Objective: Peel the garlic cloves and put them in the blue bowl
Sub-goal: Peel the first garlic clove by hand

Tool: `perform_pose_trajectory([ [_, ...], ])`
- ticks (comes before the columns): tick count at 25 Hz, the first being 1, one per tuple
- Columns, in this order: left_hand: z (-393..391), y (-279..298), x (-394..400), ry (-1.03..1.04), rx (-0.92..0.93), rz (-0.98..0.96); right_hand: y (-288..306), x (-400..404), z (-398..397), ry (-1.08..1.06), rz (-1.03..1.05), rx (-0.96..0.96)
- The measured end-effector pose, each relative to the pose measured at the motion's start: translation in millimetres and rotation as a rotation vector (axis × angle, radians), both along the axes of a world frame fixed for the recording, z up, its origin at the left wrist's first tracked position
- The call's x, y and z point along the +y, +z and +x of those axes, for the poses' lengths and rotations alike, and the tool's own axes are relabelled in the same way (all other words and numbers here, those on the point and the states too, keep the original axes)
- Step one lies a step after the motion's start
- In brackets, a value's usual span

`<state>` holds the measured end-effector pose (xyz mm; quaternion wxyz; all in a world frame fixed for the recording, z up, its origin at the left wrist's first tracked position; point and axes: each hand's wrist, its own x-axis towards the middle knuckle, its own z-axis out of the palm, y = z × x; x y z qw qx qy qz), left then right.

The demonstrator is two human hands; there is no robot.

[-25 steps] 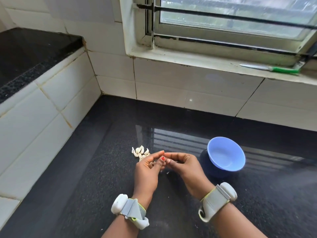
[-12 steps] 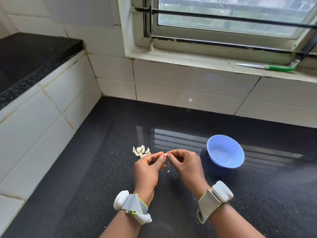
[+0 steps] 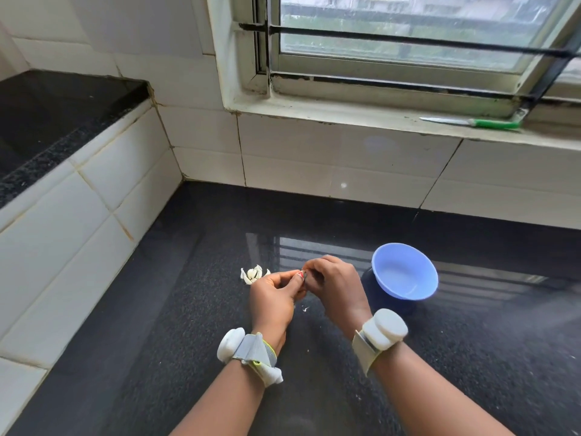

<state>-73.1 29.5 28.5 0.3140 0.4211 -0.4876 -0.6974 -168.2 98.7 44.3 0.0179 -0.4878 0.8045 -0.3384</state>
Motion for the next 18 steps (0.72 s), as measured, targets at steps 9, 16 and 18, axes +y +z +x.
perform_pose_trajectory([
  [9,1,-19,5,-0.118,-0.046,-0.055,-9,6,-3,-0.167,0.139,-0.462],
  [16,1,-17,0,-0.073,-0.088,-0.358,-8,7,3,-0.298,0.02,-0.705],
  [18,3,-16,-1,-0.072,-0.143,-0.525,-12,7,5,-0.338,-0.051,-0.85],
])
